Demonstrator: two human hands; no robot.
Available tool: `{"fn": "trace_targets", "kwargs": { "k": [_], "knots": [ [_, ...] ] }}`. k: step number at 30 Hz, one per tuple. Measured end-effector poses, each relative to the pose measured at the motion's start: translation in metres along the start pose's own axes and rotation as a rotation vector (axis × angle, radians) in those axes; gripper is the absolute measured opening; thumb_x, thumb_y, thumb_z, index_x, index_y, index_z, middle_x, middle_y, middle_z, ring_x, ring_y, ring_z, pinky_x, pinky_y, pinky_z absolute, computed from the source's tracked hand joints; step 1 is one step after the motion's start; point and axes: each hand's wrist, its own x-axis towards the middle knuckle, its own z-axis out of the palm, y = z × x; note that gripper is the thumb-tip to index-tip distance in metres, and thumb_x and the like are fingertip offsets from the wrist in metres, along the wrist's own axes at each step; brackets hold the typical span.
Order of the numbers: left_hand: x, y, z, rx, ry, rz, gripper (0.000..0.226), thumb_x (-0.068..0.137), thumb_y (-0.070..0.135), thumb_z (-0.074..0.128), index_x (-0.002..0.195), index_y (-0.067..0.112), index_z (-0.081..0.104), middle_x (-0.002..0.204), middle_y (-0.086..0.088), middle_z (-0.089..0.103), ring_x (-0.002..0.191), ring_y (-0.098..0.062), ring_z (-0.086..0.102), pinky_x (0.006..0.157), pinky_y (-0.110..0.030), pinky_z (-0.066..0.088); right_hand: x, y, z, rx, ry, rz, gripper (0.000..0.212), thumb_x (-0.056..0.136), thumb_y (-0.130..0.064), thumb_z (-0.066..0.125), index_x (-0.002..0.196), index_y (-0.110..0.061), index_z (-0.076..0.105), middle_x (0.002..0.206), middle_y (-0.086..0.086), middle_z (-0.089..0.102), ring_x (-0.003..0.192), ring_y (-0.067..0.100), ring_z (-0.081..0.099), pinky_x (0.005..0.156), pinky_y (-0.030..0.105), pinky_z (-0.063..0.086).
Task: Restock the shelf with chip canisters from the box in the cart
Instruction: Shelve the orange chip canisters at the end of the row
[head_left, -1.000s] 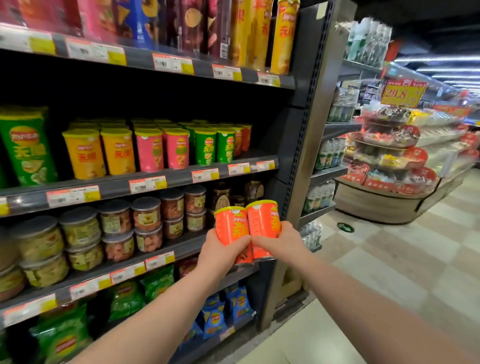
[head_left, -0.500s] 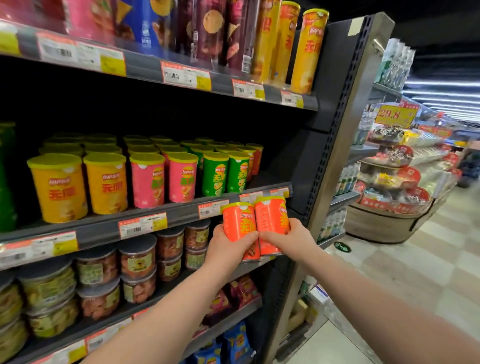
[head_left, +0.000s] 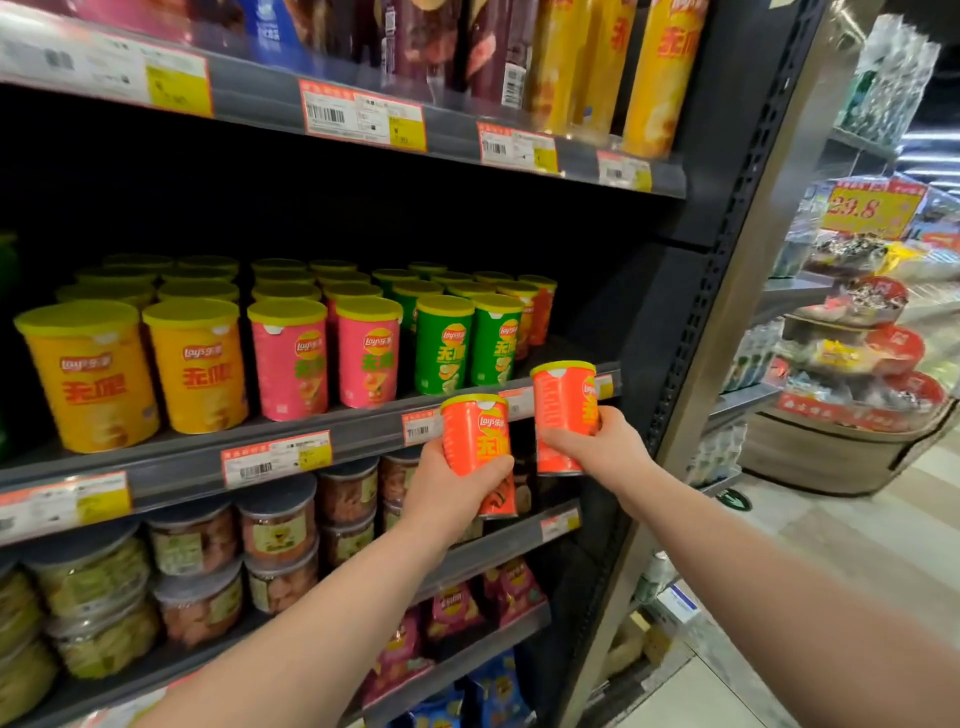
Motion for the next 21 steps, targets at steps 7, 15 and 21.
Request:
{"fn": "trace_targets", "kwargs": {
  "k": [7,15,21],
  "knots": [
    [0.031,0.015,0.038,0.028,0.032,0.041,0.061,0.078,0.038,0.074,0.128,0.024,0.042,0.113,0.004,0.059,0.099,-0.014,0.057,0.082,-0.028,0.043,0.075,0.001,-0.026,0.047,0.007,-0.06,0.066,0.076,-0.033,0.077,0.129,-0.013,0.041,0.106,-0.002,0.052,0.095,0.015,0.054,0.079,0.03,0.044],
    [0.075,0.041,0.086,0.025,0.089,0.071,0.063,0.078,0.036,0.074,0.131,0.028,0.041,0.114,0.006,0.057,0.102,-0.013,0.057,0.086,-0.028,0.043,0.174,-0.001,-0.043,-0.001,0.023,-0.118,0.07,0.077,-0.038,0.075,0.131,-0.013,0.039,0.116,0.004,0.053,0.101,0.022,0.054,0.079,0.033,0.043],
    [0.096,0.048,0.103,-0.041,0.145,0.083,0.06,0.077,0.031,0.077,0.123,0.034,0.04,0.108,0.009,0.062,0.098,-0.009,0.061,0.093,-0.032,0.049,0.232,-0.002,-0.03,-0.011,-0.018,-0.175,0.074,0.071,-0.035,0.08,0.127,-0.007,0.04,0.124,0.013,0.053,0.111,0.03,0.055,0.086,0.035,0.044]
  ]
}}
